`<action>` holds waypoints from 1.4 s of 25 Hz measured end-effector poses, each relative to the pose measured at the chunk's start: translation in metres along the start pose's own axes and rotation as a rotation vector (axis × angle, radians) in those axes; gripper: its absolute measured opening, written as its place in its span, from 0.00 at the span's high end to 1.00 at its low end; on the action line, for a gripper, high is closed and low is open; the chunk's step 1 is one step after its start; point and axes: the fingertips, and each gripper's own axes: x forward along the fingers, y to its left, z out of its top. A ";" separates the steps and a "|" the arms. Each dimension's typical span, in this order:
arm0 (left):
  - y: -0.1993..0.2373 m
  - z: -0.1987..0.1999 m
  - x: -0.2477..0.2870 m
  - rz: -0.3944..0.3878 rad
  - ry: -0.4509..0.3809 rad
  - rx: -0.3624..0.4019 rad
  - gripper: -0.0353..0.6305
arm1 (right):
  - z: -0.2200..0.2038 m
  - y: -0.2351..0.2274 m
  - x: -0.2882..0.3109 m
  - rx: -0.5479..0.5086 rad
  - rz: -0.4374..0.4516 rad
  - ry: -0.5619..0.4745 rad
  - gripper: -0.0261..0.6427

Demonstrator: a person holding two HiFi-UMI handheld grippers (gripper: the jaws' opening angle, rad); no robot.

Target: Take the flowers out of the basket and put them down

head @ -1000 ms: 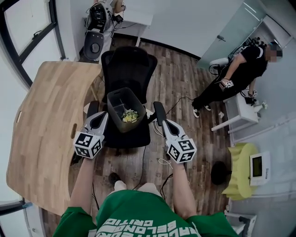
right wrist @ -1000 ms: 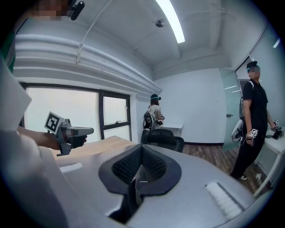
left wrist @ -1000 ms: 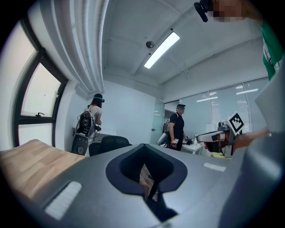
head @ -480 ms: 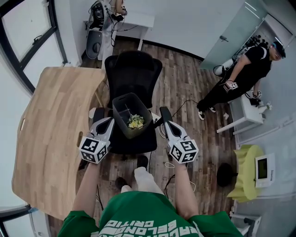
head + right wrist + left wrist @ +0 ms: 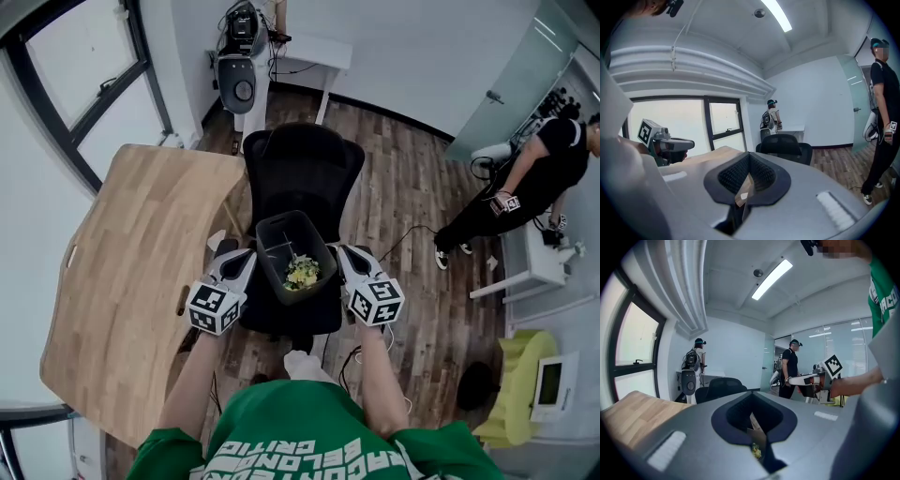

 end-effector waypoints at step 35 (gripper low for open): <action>0.014 0.019 0.164 0.108 0.059 -0.003 0.92 | 0.001 -0.138 0.102 0.065 0.160 0.079 0.95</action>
